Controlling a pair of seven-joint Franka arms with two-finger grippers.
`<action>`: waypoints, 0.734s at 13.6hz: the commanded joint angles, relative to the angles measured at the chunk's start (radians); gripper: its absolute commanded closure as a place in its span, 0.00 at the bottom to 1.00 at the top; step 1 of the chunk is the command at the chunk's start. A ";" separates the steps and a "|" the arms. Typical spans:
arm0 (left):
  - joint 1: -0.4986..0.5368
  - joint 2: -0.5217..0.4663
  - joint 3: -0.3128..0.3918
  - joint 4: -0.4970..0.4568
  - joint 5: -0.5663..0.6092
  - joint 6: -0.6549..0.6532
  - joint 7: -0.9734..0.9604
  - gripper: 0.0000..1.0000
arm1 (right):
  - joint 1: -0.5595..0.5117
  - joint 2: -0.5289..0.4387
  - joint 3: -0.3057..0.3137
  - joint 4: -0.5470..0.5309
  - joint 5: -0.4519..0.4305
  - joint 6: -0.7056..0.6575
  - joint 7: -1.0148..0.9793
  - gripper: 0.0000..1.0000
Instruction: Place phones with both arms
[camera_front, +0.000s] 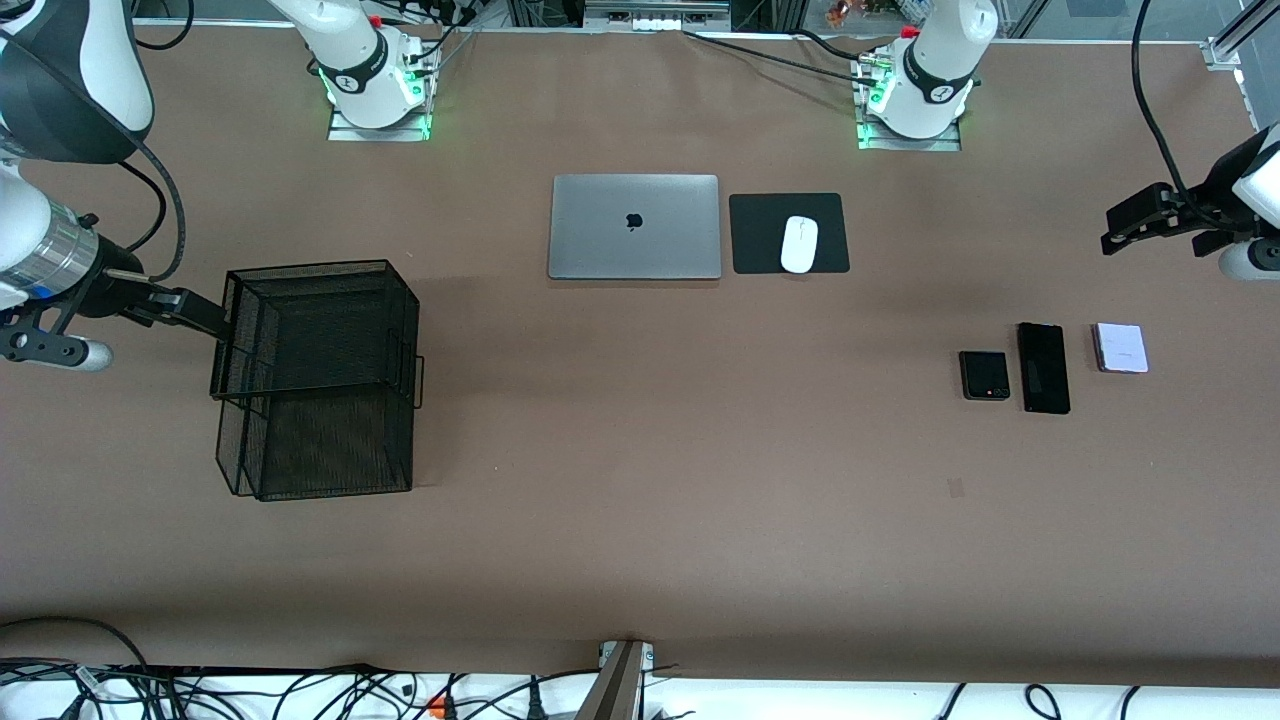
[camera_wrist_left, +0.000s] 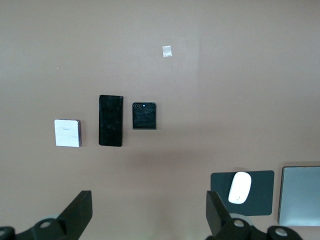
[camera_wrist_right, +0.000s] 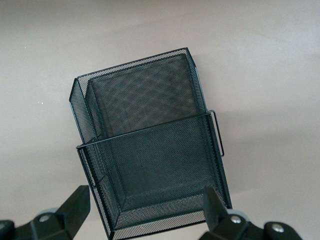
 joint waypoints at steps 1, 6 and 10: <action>0.003 -0.007 0.005 -0.001 -0.023 -0.011 0.023 0.00 | -0.010 -0.006 0.005 0.008 0.006 -0.012 0.011 0.00; 0.003 0.000 0.005 -0.013 -0.013 -0.008 0.025 0.00 | -0.012 -0.005 -0.001 0.009 0.006 -0.017 -0.002 0.00; 0.037 0.031 0.007 -0.096 0.012 0.079 0.089 0.00 | -0.012 -0.005 -0.001 0.009 0.006 -0.015 -0.002 0.00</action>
